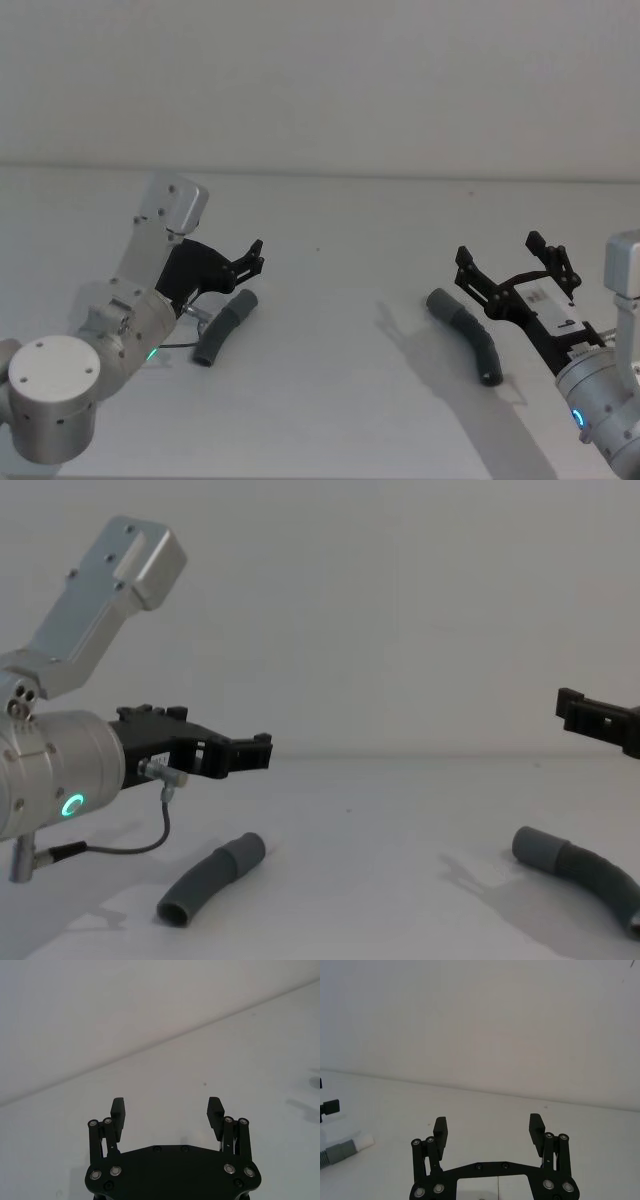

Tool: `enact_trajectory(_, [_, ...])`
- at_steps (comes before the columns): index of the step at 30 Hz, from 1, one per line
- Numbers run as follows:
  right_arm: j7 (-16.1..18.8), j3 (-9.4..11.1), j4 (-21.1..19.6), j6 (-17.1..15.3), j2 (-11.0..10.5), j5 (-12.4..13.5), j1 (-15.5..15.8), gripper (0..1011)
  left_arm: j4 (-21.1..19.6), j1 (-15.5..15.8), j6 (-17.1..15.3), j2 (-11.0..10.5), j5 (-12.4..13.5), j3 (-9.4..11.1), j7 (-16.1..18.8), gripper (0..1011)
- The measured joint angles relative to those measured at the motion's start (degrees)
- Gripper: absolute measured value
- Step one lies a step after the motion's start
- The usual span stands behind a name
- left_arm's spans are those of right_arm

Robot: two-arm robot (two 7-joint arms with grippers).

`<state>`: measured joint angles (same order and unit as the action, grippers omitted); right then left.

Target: Use both hands to pick up one end of the pipe from the table, align the ends, and insert them.

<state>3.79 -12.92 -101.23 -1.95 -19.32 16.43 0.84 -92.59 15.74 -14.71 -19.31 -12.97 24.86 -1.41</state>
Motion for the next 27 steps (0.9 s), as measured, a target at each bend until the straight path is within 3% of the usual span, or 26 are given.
enact_trajectory(16, [0.0, 0.0, 0.0, 0.0, 0.0, 0.0, 0.0, 1001, -0.5, -1.8, 11.6, -2.2, 1.2, 1.0, 0.7, 1001])
enact_trajectory(27, [0.0, 0.0, 0.0, 0.0, 0.0, 0.0, 0.0, 1001, -0.6, -2.2, 13.9, -2.6, 1.5, 1.2, 0.8, 1001])
